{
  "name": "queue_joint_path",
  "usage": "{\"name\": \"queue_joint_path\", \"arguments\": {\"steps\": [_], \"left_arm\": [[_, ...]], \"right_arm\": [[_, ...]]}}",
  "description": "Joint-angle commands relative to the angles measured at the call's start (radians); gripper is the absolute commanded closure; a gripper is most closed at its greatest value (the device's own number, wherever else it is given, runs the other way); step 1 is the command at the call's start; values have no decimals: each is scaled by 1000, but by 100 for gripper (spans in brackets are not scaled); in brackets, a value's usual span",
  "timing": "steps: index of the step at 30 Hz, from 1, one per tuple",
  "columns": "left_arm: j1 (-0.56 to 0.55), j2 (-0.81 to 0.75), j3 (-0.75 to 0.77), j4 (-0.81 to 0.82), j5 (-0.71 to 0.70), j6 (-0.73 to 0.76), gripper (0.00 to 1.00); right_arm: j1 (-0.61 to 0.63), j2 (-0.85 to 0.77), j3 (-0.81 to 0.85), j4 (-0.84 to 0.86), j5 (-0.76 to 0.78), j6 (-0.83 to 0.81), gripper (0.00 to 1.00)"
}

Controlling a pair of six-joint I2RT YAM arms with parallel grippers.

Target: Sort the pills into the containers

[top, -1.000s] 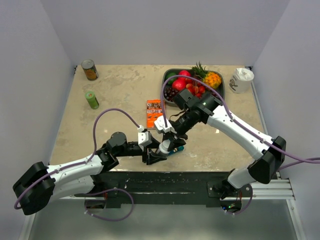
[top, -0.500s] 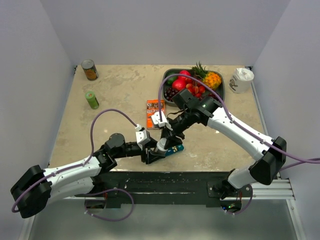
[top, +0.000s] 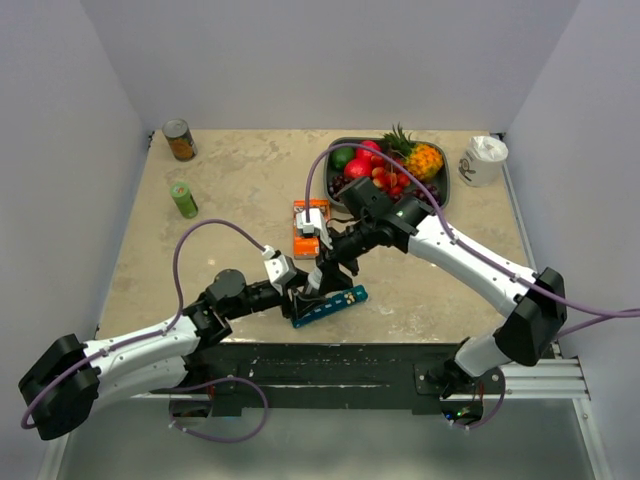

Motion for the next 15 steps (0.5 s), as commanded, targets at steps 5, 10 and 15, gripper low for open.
{"name": "queue_joint_path", "arguments": {"steps": [5,10,15], "left_arm": [[8,7,19,156,-36,36,100],[10,5,19,144,-5,37,100],[13,4,33,128,77,29,100]], "right_arm": [[-30,26,94,-80,-65,10,20],[-57,12,163,-192,-110,-121,6],[-76,-17,228,-343,-104,-358,1]]}}
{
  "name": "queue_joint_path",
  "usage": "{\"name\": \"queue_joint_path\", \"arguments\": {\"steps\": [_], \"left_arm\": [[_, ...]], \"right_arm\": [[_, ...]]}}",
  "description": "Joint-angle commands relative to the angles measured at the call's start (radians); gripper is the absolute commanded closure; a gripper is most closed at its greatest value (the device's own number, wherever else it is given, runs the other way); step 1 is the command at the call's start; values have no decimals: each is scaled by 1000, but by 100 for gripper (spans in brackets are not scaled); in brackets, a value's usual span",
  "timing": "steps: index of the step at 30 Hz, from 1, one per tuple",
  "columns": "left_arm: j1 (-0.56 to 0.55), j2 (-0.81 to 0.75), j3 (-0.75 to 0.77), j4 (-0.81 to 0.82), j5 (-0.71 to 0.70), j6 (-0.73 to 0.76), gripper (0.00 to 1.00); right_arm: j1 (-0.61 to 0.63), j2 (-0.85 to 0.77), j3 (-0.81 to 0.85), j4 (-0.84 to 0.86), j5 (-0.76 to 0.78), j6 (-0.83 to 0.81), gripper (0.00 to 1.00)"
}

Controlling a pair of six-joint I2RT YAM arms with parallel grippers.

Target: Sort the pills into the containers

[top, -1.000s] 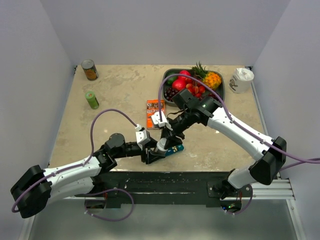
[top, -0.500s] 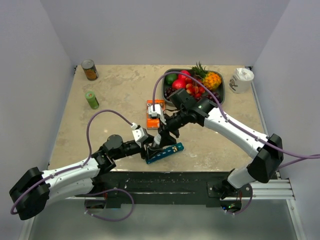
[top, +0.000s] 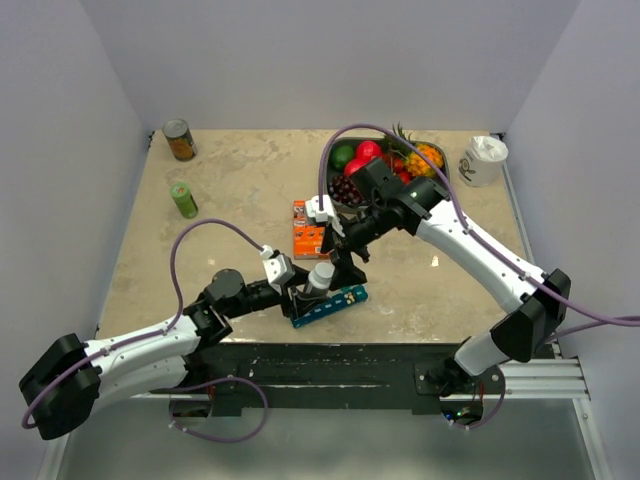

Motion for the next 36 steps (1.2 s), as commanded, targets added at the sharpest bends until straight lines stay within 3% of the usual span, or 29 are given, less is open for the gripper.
{"name": "queue_joint_path", "arguments": {"steps": [1,4,9,19,28,36], "left_arm": [[9,0,35,63,109,18,100],[9,17,52,66,182,6,100],[10,40,60,101,240,-23,100],[10,69,72,117,265,-37,100],[12,82,77,126,260,-40,100],[12,76,80,121,272,-19,100]], "right_arm": [[-8,-58,72,-176,-32,-253,1],[-6,-92,49,-236,-42,-466,1],[-5,-92,20,-285,-107,-575,5],[44,-80,-23,-207,-93,-490,21],[58,-85,-45,-144,-70,-408,49],[57,-51,-63,-120,-73,-332,58]]}}
